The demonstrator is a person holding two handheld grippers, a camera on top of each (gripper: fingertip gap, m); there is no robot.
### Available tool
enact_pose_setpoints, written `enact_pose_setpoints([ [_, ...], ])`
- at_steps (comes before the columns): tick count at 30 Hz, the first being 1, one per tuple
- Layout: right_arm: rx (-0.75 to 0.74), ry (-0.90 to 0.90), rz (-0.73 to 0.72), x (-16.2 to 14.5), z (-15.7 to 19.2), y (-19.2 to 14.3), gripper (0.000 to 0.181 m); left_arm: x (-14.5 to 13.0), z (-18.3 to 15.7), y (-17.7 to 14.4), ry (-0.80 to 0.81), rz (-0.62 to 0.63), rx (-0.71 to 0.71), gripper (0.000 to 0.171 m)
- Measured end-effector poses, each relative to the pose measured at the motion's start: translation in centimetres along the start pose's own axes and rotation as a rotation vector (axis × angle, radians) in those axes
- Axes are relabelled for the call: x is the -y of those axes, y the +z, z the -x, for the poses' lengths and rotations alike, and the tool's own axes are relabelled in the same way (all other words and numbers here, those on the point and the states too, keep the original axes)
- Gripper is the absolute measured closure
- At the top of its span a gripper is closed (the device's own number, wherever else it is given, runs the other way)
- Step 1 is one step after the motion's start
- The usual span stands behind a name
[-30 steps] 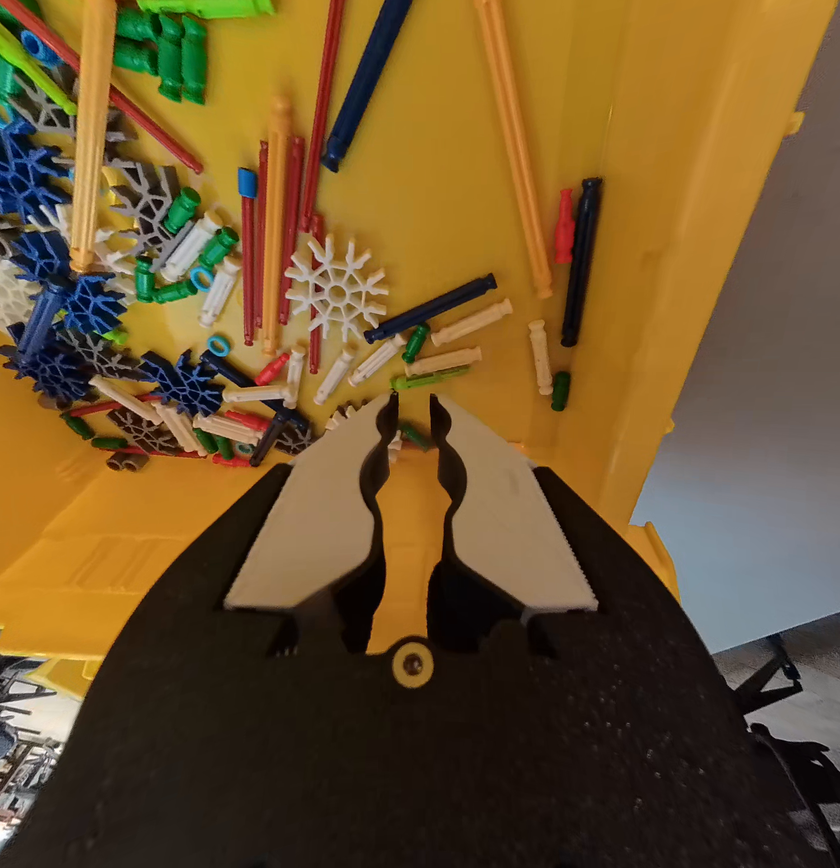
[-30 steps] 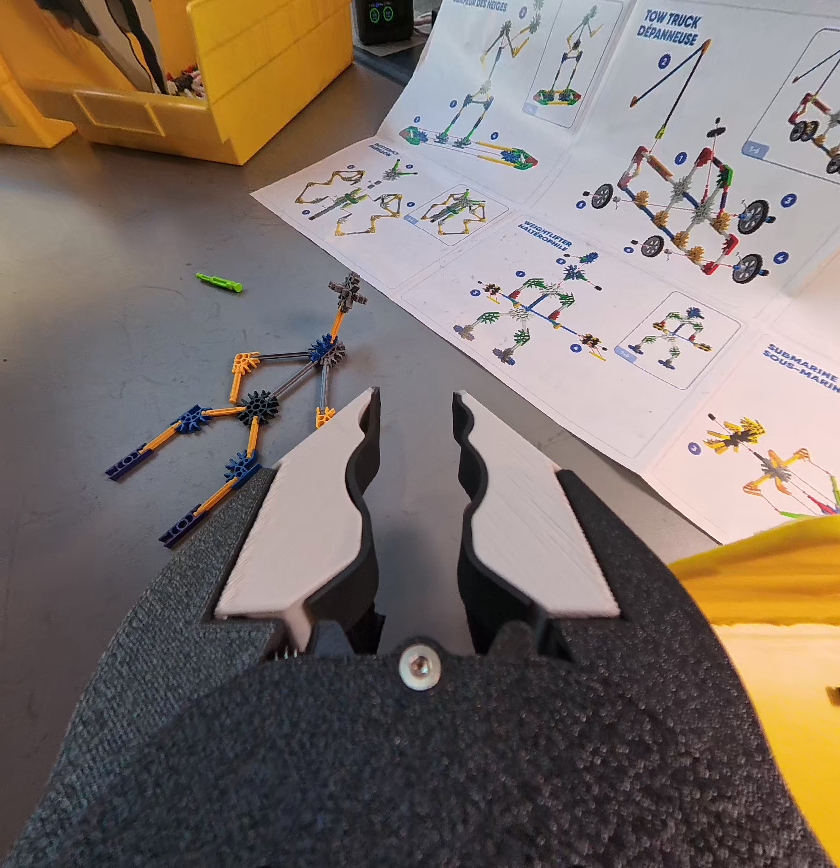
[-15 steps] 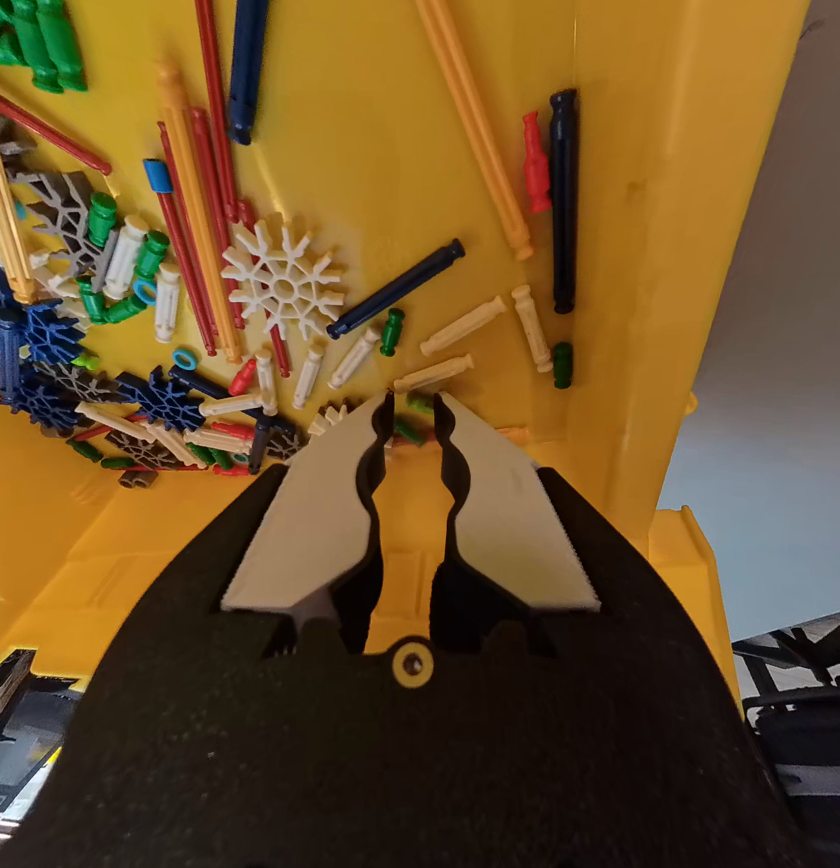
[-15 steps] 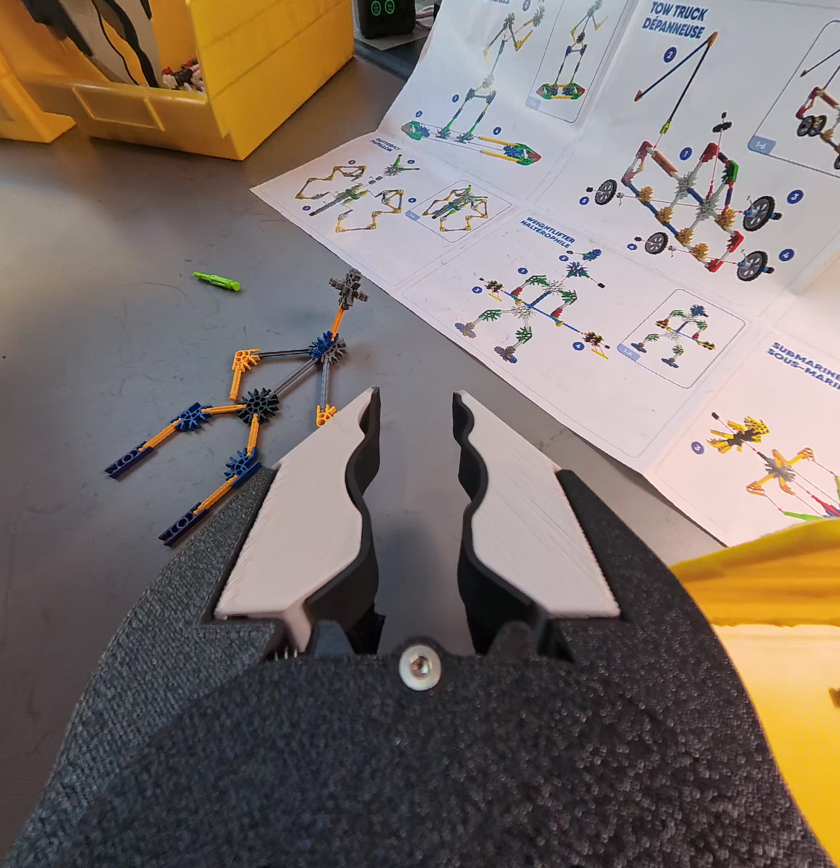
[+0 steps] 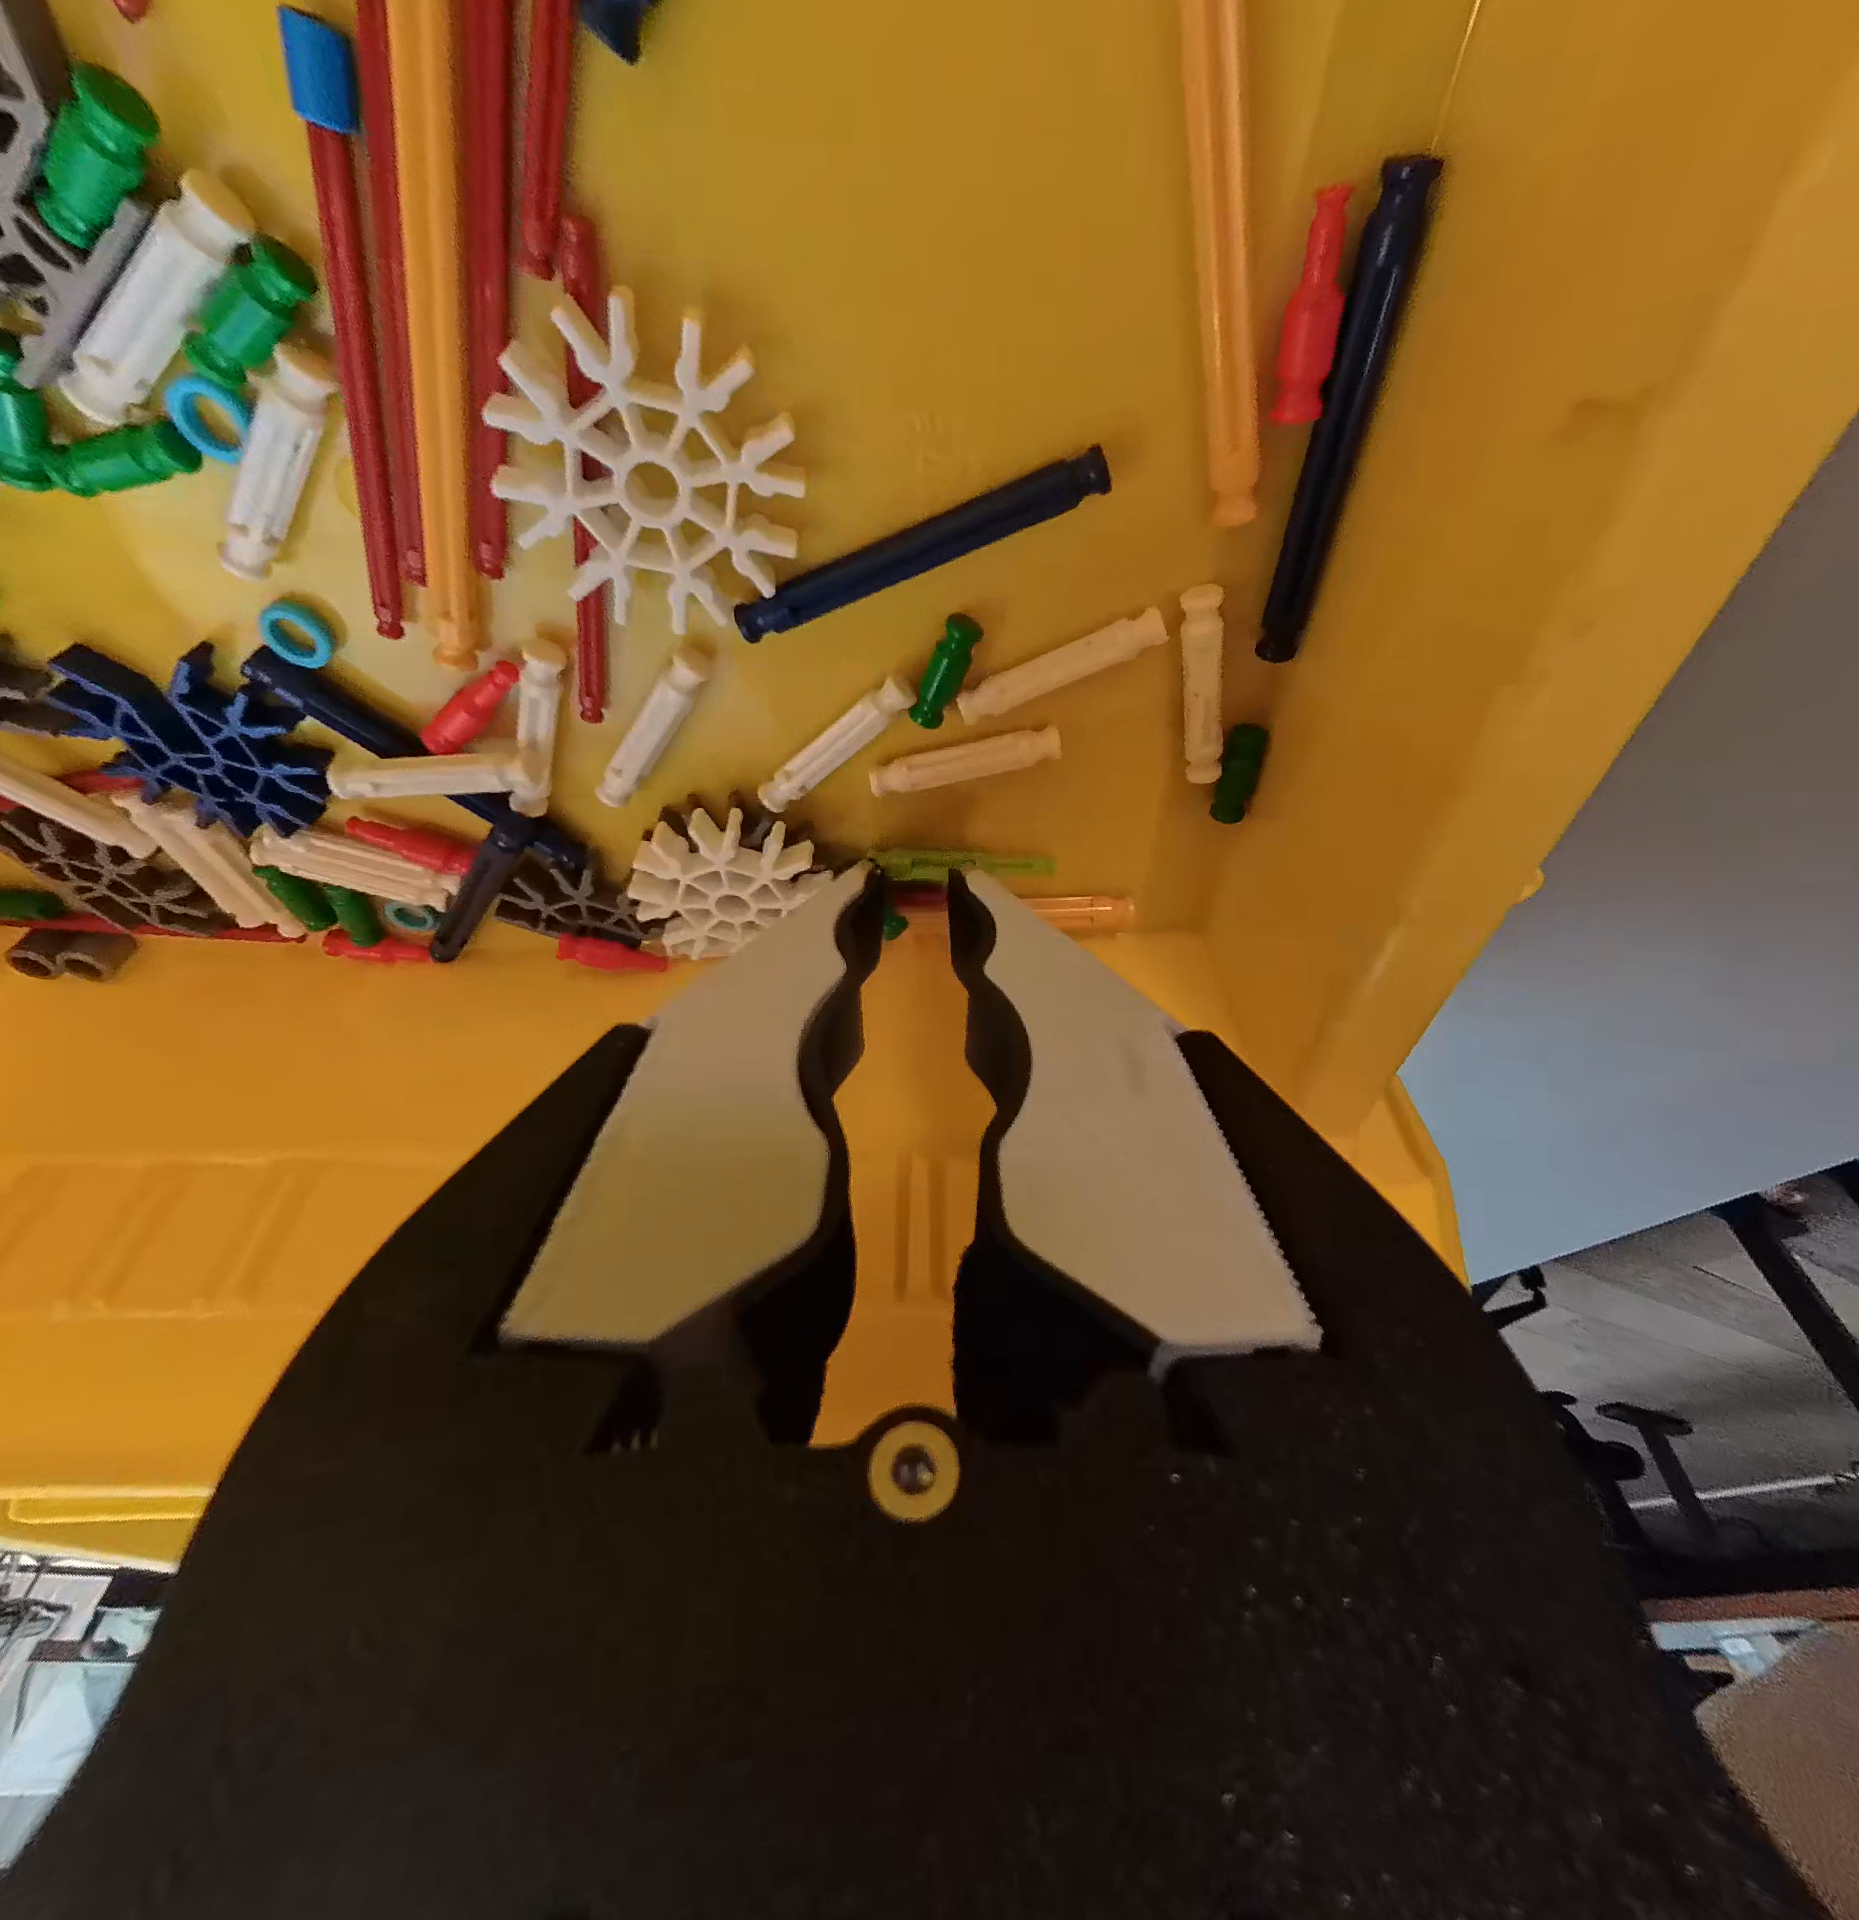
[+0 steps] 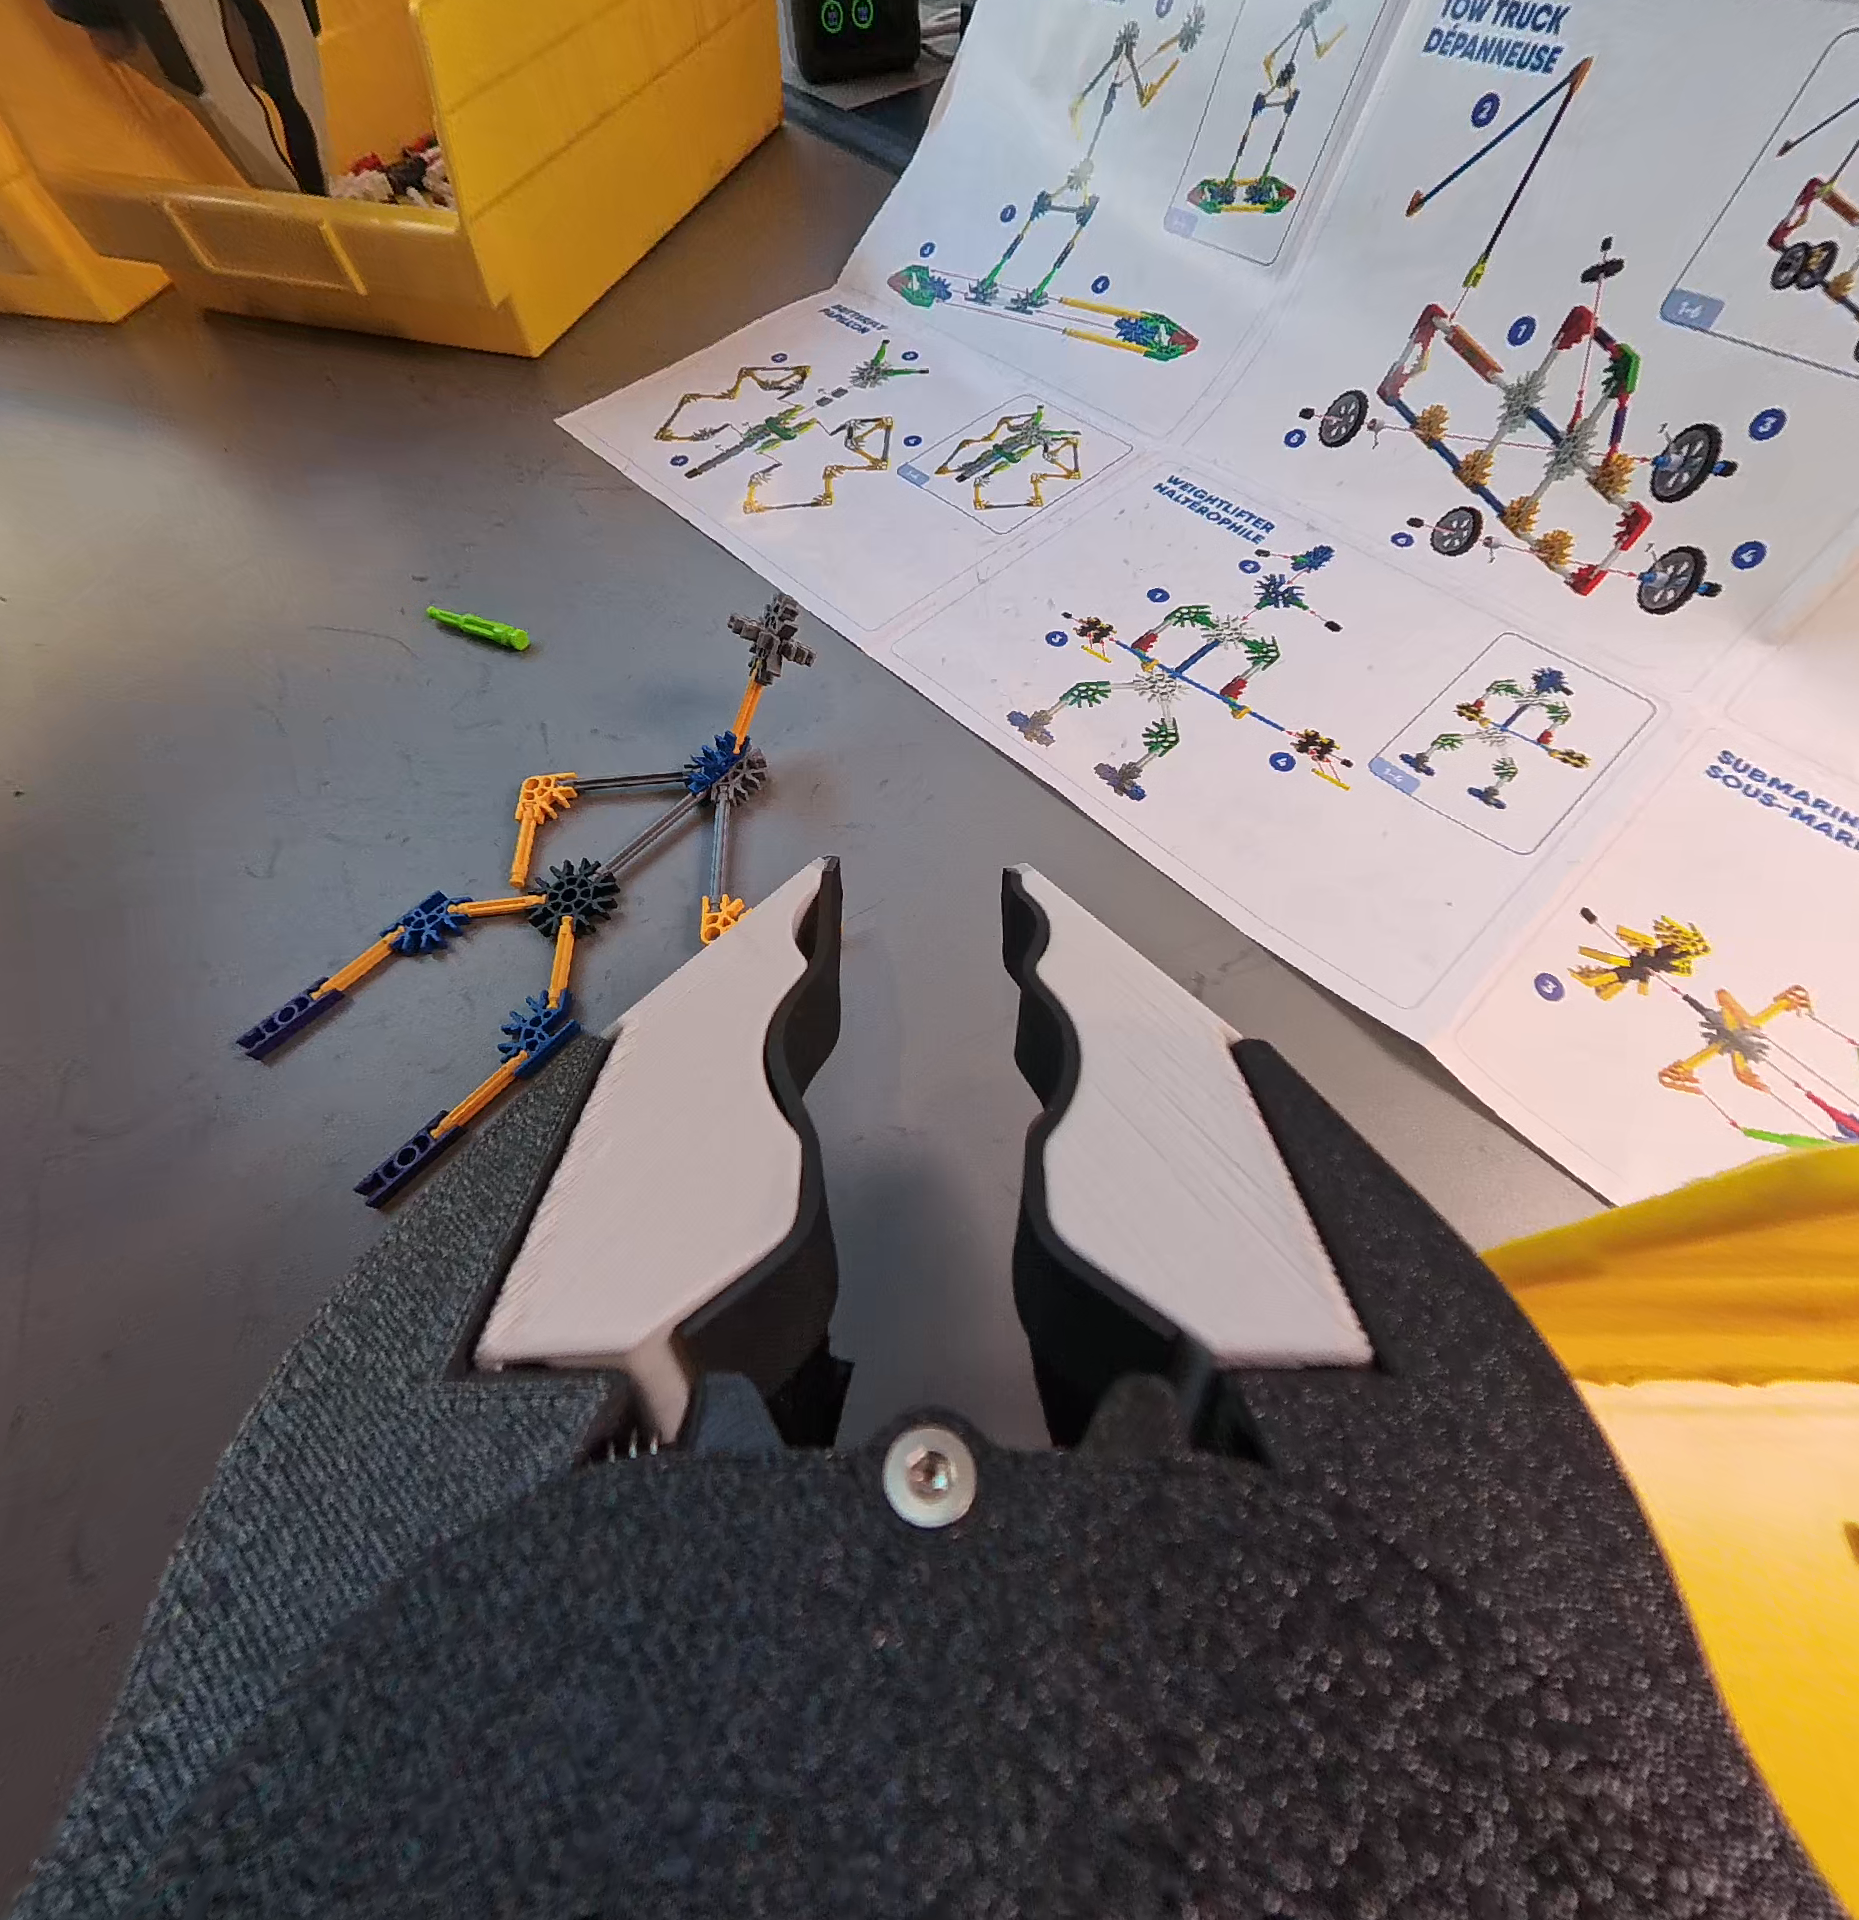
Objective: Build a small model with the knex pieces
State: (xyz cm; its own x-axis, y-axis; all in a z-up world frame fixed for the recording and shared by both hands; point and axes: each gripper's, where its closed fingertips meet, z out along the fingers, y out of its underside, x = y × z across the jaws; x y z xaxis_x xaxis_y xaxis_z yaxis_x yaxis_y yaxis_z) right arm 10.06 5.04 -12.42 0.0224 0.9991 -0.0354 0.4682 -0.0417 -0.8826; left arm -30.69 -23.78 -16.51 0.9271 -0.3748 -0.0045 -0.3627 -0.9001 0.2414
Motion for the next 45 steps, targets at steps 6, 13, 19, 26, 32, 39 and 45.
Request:
enact_pose_setpoints([
  [6, 0.004, 0.003, 0.000, 0.0, 0.0, 0.0, 0.151, 0.1, -1.3, 0.5, -0.068, 0.032, -0.119, 0.163],
  [13, 0.008, 0.007, 0.002, -0.1, 0.0, 0.0, 0.152, 0.3, -0.9, 0.5, -0.063, -0.005, -0.074, 0.171],
  [19, 0.008, 0.007, 0.009, -0.2, 0.0, 0.1, 0.151, -0.1, -0.6, -0.9, -0.036, -0.035, -0.041, 0.157],
  [26, 0.005, 0.005, 0.011, -0.2, 0.0, 0.1, 0.152, -0.8, -1.2, -0.3, 0.079, 0.118, -0.017, 0.150],
  [32, 0.008, 0.013, 0.006, -0.1, -0.1, 0.0, 0.151, -0.7, -0.4, 0.8, 0.151, 0.169, 0.072, 0.148],
  [39, 0.011, 0.019, 0.015, -0.3, -0.1, 0.1, 0.151, 1.1, 0.5, -0.2, 0.126, -0.041, 0.134, 0.153],
  [45, 0.009, 0.018, 0.019, -0.3, -0.2, 0.1, 0.151, 1.7, -0.6, -0.2, 0.213, -0.092, 0.136, 0.154],
])
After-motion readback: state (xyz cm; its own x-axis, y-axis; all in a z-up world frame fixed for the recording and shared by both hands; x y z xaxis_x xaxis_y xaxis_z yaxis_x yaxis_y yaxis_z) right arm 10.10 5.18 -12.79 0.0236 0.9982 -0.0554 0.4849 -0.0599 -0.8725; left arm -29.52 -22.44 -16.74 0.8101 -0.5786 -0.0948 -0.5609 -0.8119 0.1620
